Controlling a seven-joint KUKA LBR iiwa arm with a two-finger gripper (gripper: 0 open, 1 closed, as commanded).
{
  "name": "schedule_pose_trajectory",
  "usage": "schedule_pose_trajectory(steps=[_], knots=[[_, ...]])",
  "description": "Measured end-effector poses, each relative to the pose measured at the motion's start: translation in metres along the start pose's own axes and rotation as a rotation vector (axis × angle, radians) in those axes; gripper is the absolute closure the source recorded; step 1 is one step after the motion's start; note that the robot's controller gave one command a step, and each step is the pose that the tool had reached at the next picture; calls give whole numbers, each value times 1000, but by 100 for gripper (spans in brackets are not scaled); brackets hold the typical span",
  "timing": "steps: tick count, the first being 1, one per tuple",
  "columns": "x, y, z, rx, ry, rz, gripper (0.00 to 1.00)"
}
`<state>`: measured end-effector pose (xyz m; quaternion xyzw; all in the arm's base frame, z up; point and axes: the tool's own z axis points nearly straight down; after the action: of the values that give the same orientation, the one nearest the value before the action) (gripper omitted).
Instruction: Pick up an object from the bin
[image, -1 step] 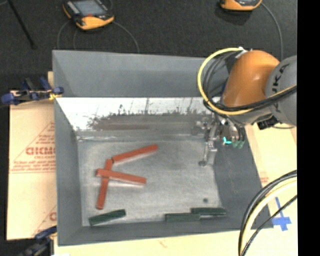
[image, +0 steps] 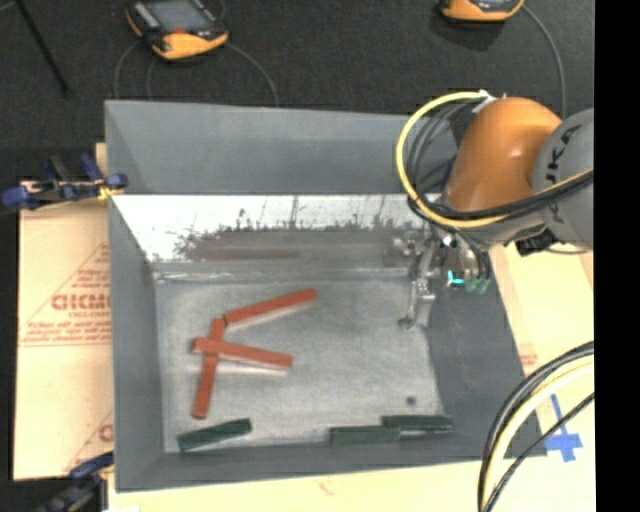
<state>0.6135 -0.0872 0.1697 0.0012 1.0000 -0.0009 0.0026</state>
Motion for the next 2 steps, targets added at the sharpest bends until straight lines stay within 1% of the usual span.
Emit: schedule_pose_trajectory(steps=[1,2], knots=[[23,13,43,1,-7,-16,0],[36,18,74,-2,8,-129,0]])
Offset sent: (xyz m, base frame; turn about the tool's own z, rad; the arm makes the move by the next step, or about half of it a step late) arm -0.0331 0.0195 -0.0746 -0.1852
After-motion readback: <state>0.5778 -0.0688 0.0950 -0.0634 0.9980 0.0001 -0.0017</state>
